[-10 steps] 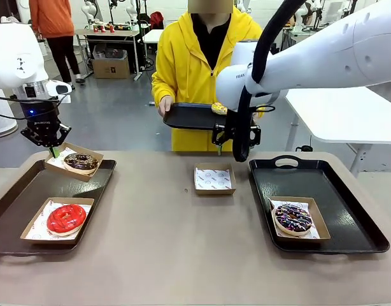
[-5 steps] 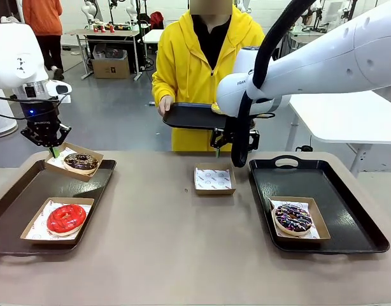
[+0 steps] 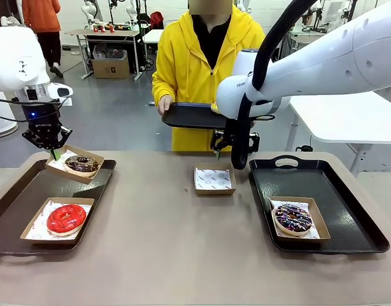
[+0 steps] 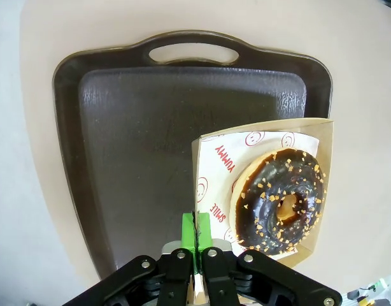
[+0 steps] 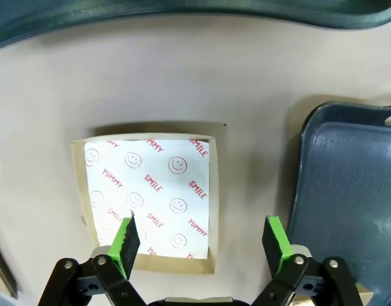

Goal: Individually package the donuts and arrange them on the tray.
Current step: Place the picked Paper togo box on the Handle tray while simultaneously picking up another Paper togo box from the table with the other hand.

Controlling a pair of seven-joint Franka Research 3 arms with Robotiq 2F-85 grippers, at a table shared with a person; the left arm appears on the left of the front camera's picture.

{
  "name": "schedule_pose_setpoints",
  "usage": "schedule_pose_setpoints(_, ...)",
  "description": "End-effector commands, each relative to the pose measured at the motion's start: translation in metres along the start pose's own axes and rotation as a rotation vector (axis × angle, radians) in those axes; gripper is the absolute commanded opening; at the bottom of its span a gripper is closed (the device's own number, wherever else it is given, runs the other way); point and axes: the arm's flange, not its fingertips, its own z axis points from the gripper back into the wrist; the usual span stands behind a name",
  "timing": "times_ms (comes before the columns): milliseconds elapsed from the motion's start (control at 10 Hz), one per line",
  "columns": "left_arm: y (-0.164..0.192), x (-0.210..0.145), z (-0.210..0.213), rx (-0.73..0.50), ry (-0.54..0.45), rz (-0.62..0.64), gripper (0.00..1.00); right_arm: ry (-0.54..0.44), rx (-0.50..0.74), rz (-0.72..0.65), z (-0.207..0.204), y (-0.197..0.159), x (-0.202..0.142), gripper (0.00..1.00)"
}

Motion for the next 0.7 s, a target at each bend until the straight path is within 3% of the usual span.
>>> schedule_pose_setpoints(0, 0.004, -0.001, -0.008, -0.03, -0.025, -0.021, 0.01, -0.004, 0.008, -0.009, -0.015, -0.004, -0.011, 1.0)
schedule_pose_setpoints(600, -0.002, 0.004, -0.034, -0.025, -0.056, -0.064, 0.01, 0.051, 0.022, -0.027, -0.048, -0.014, -0.006, 1.0)
